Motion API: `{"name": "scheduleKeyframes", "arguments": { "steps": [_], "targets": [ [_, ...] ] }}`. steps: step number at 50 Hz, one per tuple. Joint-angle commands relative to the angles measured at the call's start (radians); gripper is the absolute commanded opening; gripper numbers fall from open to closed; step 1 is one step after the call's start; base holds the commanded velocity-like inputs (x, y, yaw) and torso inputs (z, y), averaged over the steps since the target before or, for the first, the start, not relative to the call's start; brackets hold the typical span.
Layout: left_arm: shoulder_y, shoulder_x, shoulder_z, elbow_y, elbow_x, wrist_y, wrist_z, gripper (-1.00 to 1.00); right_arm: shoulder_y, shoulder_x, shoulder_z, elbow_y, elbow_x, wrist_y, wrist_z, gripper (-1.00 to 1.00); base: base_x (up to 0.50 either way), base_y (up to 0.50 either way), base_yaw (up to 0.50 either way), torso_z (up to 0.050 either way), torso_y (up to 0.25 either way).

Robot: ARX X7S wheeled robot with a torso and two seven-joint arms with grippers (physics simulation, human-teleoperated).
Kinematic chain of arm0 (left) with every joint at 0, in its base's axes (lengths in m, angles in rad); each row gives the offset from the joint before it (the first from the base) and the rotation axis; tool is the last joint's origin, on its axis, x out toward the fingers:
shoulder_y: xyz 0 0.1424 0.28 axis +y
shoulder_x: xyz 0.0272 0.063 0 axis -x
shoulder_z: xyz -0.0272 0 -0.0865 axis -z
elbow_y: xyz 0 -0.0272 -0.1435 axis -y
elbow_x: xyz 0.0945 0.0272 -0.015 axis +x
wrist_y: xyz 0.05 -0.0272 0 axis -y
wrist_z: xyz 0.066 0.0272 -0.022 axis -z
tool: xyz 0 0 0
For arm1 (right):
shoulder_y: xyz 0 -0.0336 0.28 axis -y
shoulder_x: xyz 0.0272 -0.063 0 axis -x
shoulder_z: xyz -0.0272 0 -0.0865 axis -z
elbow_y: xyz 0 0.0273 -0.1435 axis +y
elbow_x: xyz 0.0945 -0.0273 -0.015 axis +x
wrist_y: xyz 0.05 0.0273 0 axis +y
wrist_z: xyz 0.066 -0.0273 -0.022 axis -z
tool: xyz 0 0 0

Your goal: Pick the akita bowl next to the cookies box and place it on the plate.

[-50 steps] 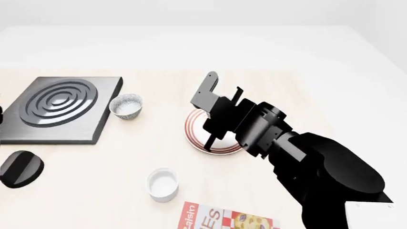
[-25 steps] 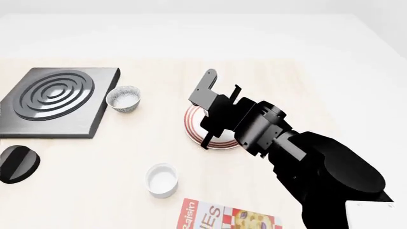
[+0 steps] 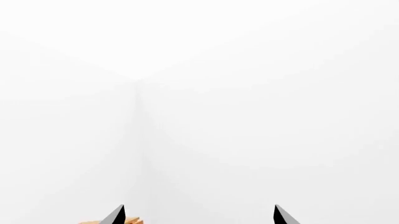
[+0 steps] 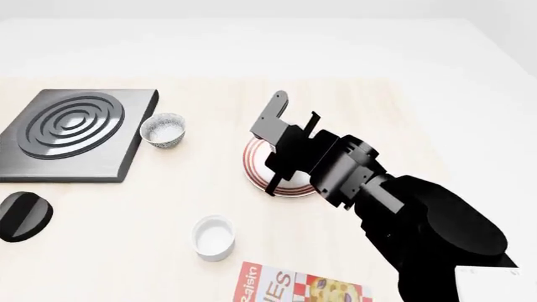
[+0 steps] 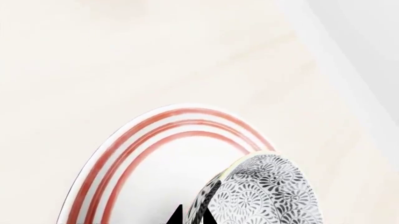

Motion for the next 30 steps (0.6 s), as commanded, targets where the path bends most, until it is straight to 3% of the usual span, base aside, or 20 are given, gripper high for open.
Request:
{"name": "scheduleKeyframes", "arguments": {
  "steps": [1, 30],
  "targets": [
    [-0.001, -0.002, 0.001, 0.0, -0.001, 0.003, -0.001, 1.0, -0.003, -0.001, 0.002, -0.003, -0.019, -0.004, 0.0, -1.0, 0.0, 0.0, 0.0, 0.0, 0.0],
    [0.01, 0.0, -0.01, -0.001, -0.001, 0.009, -0.003, 1.0, -0.035, -0.001, 0.003, -0.004, -0.051, 0.005, -0.017, -1.0, 0.0, 0.0, 0.0, 0.0, 0.0]
  ]
}}
